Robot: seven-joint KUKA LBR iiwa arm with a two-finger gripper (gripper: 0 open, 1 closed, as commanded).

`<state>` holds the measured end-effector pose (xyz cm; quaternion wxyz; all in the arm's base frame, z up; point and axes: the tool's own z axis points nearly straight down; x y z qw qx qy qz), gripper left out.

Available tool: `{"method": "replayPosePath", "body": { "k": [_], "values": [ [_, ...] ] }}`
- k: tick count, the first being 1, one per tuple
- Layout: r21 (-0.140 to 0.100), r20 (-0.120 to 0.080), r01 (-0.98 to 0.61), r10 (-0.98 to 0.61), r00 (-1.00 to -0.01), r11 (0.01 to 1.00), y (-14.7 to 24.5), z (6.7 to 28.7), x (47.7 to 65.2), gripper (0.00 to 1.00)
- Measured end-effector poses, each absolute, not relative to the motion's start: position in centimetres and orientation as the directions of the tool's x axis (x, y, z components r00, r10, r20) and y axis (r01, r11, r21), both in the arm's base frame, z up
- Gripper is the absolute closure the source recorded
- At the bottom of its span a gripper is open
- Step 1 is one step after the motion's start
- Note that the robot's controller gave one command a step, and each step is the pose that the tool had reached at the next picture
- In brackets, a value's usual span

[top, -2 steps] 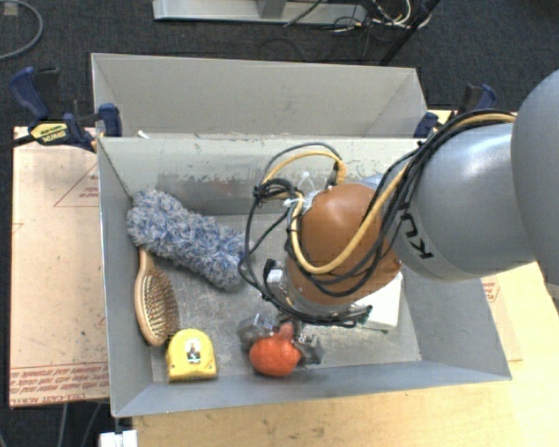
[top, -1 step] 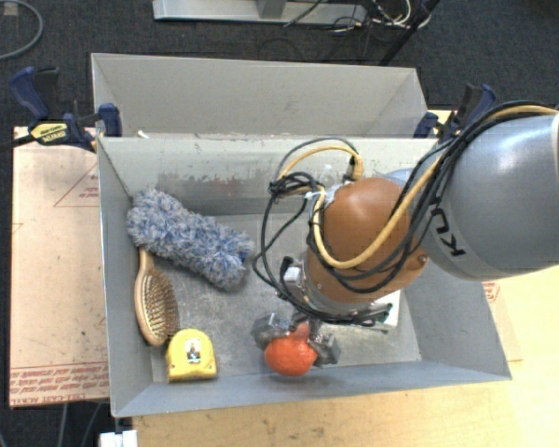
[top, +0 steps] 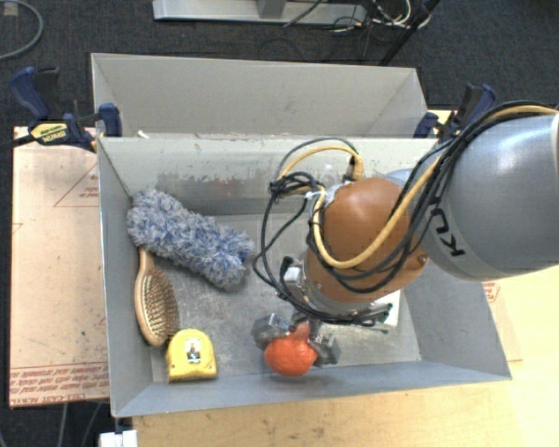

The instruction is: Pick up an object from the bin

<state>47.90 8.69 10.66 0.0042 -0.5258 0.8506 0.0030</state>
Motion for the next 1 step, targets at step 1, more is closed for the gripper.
{"method": "replayPosePath", "body": {
  "k": [1],
  "values": [
    [-0.006,-0.017,-0.875,-0.875,-0.483,0.484,7.77,28.90,48.49,1.00]
  ]
}}
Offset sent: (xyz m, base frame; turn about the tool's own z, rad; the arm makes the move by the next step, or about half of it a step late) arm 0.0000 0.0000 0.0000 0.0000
